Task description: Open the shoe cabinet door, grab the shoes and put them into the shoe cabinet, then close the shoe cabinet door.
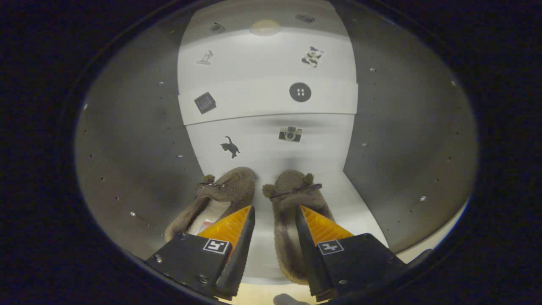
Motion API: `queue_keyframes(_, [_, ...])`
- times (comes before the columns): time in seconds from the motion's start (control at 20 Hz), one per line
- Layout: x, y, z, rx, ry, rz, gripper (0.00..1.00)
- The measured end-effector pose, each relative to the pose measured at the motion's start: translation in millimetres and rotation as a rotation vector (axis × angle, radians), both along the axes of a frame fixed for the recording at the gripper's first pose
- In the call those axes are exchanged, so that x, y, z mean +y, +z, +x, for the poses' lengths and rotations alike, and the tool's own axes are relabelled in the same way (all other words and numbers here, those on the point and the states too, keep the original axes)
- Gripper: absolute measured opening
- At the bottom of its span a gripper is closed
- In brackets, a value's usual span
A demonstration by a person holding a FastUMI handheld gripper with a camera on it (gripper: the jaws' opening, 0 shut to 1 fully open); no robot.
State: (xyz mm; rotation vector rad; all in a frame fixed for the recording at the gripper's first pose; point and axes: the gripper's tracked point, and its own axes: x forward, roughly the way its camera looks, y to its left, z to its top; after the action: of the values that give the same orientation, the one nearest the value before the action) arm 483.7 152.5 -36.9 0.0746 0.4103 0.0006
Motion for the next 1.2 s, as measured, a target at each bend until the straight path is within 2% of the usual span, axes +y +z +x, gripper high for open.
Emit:
queue_keyframes(0.2, [5, 34, -57, -0.124, 0.030, -0.041, 0.62])
queue_keyframes(0.45, [14, 64, -154, -0.271, 0.081, -0.088, 0.97])
queue_keyframes(0.5, [16, 70, -174, -0.295, 0.094, -0.078, 1.00])
queue_keyframes(0.9, [14, 83, -343, -0.394, 0.160, -0.022, 1.00])
queue_keyframes(1.2, [-18, 83, -443, -0.447, 0.179, -0.036, 1.00])
